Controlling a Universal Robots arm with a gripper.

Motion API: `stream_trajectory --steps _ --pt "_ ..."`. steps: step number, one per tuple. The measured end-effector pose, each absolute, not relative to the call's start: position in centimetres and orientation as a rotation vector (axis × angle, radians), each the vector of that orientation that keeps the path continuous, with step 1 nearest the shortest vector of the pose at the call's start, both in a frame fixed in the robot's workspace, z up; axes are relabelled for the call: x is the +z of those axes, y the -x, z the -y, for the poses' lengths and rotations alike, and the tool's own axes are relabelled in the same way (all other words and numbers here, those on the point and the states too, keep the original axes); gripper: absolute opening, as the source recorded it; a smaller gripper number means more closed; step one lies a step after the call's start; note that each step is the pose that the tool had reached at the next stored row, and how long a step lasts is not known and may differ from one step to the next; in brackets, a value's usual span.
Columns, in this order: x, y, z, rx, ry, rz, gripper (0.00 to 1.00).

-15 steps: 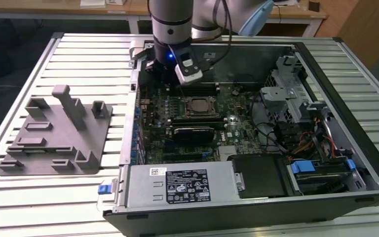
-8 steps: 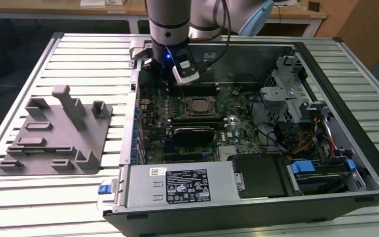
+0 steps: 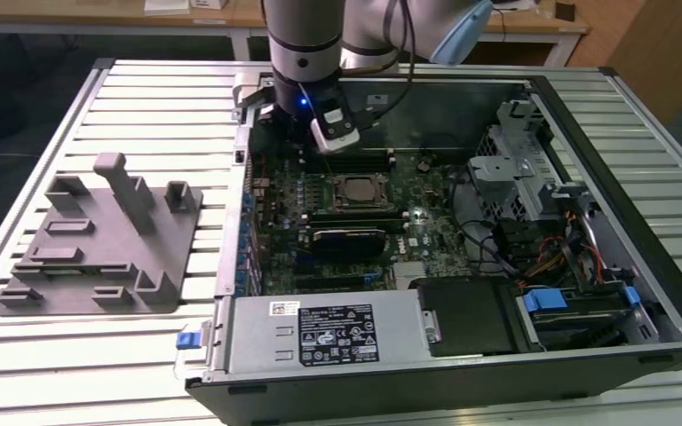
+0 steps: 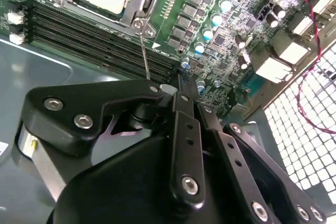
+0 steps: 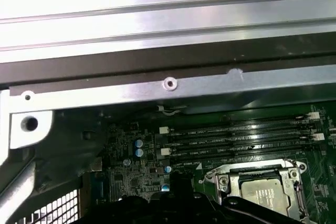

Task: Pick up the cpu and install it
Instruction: 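Install the first cpu locking lever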

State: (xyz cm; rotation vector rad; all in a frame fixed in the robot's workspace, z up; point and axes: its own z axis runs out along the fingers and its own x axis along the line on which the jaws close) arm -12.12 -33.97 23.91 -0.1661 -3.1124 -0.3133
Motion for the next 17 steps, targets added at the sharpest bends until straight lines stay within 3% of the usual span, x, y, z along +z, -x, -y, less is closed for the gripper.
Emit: stream_trajectory --steps 17 --pt "23.9 8.8 34.0 -0.315 0.169 3.112 0.11"
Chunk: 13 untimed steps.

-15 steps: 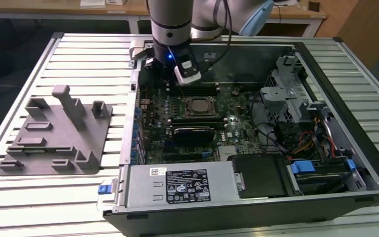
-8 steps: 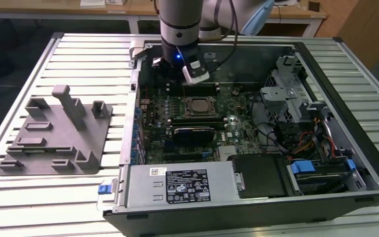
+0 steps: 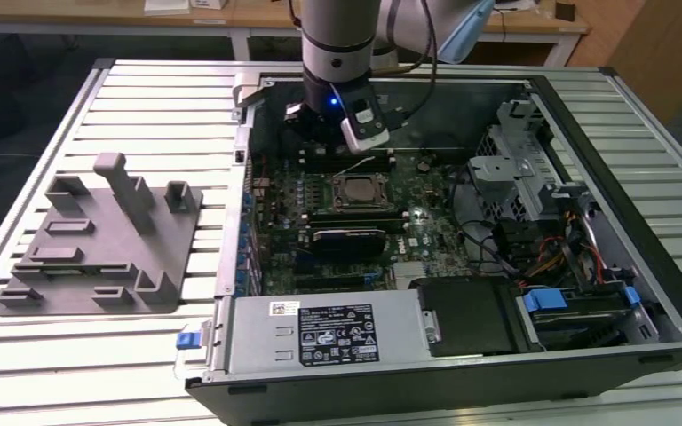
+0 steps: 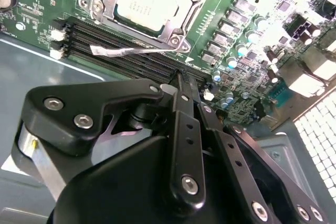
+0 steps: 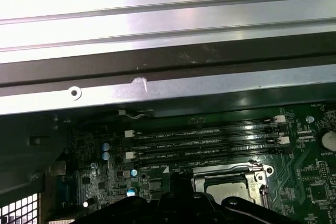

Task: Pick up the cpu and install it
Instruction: 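Install the first cpu locking lever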

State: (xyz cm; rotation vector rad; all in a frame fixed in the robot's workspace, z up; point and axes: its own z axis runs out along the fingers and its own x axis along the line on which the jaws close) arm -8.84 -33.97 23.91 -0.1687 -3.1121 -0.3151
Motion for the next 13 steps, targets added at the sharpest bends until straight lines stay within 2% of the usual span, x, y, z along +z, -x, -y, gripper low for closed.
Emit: stream_trajectory --steps 13 --pt "23.64 8.82 33.96 -0.285 0.211 3.177 0.11"
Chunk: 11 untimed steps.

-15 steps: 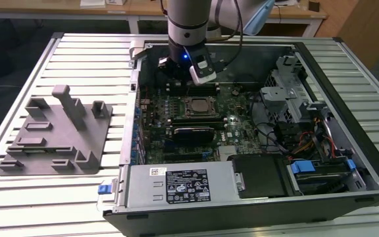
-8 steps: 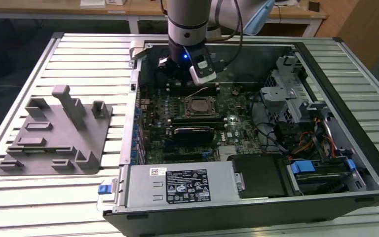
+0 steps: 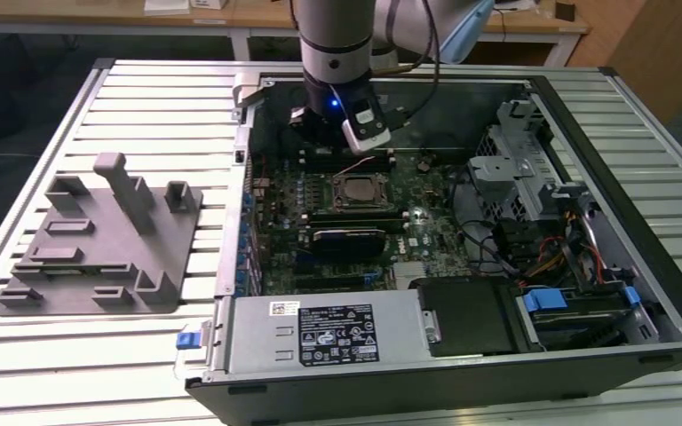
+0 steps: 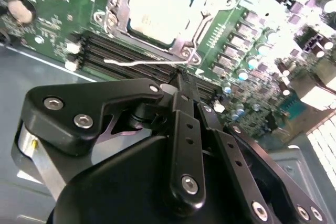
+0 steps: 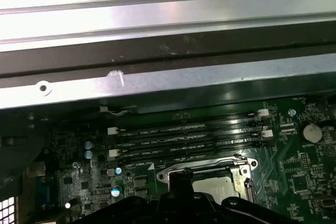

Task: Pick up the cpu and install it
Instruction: 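Install the first cpu locking lever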

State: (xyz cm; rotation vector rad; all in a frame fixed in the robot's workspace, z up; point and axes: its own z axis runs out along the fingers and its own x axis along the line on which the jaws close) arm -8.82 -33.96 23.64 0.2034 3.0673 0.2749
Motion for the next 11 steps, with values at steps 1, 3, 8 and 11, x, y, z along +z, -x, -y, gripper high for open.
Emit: stream_trajectory --steps 1,3,8,11 --pt "23.59 8.83 33.96 0.272 -0.214 -3.064 0.11" --pt "23.45 8.83 33.97 0.27 -0.251 -3.059 0.11" --pt "23.21 8.66 33.95 0.264 -0.302 -3.051 0.11" --pt "23.1 8.39 33.95 0.262 -0.316 -3.047 0.11"
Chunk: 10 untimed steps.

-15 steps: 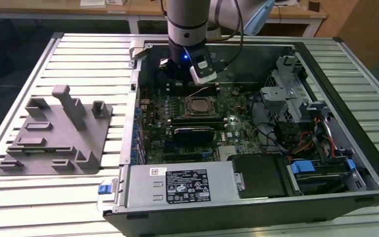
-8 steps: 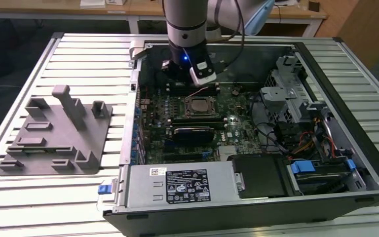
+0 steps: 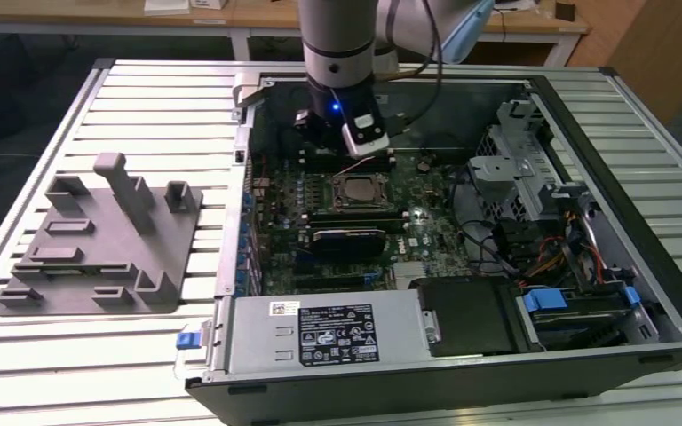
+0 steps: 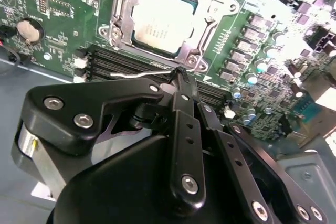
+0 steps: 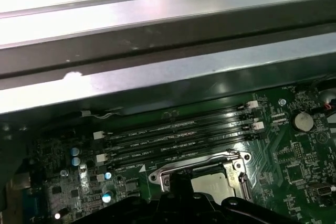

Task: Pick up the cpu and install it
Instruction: 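Install the first cpu locking lever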

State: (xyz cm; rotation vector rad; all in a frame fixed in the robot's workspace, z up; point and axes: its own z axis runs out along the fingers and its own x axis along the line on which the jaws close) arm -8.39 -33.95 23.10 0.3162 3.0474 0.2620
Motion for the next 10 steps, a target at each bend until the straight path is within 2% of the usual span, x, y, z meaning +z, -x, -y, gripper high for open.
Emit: stream_trajectory --steps 10 --pt "22.84 7.31 33.92 0.255 -0.346 -3.033 0.11"
